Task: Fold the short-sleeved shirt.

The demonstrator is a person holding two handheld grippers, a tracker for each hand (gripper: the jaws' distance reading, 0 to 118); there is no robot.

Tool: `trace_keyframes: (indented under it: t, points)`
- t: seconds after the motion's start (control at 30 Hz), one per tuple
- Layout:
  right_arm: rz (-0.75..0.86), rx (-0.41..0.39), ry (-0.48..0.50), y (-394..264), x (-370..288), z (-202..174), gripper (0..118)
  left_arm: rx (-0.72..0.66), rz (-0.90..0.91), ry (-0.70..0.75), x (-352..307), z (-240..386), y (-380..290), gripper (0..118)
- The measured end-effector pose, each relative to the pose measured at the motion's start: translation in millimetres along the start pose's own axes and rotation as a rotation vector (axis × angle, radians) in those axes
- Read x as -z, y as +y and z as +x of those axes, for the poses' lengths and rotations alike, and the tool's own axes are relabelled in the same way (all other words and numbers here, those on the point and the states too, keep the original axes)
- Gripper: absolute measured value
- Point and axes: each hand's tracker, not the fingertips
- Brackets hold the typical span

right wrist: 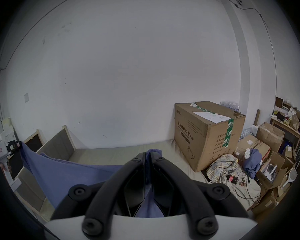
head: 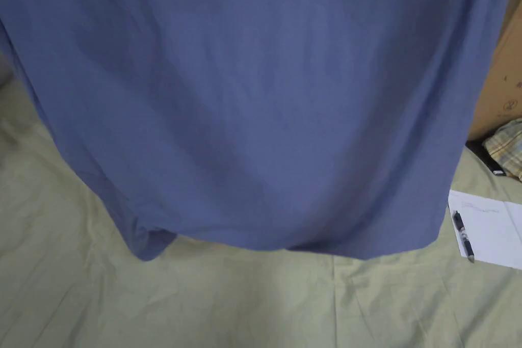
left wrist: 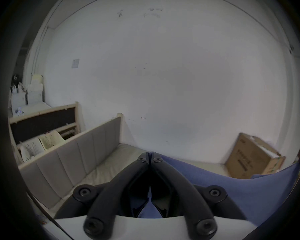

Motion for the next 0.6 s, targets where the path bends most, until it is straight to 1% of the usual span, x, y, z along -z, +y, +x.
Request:
trace_keyframes:
  t: [0.1, 0.23, 0.33, 0.37, 0.47, 0.5, 0.53, 0.57, 0.6]
  points:
    - [-0.021, -0.005, -0.049, 8, 46, -17, 4, 0.077, 0.022, 0.06, 35, 25, 10, 0]
    - [-0.035, -0.037, -0.128, 19, 111, -38, 4, 0.11, 0.052, 0.104, 94, 58, 28, 0]
    - [-0.006, 0.008, -0.15, 30, 166, -48, 4, 0.139, 0.084, 0.132, 129, 79, 30, 0]
    - [0.034, 0.023, -0.164, 34, 181, -50, 4, 0.145, 0.1, 0.143, 141, 85, 31, 0]
    - [0.061, 0.055, -0.185, 39, 224, -54, 4, 0.183, 0.153, 0.154, 175, 99, 33, 0]
    - [0.072, 0.066, -0.193, 39, 237, -54, 4, 0.176, 0.165, 0.176, 185, 103, 33, 0]
    - [0.082, 0.077, -0.2, 38, 249, -53, 4, 0.137, 0.185, 0.175, 193, 104, 34, 0]
    - [0.119, 0.111, -0.193, 38, 261, -55, 4, 0.088, 0.206, 0.158, 201, 105, 34, 0]
    - [0.118, 0.13, -0.207, 37, 271, -55, 4, 0.054, 0.223, 0.158, 206, 106, 34, 0]
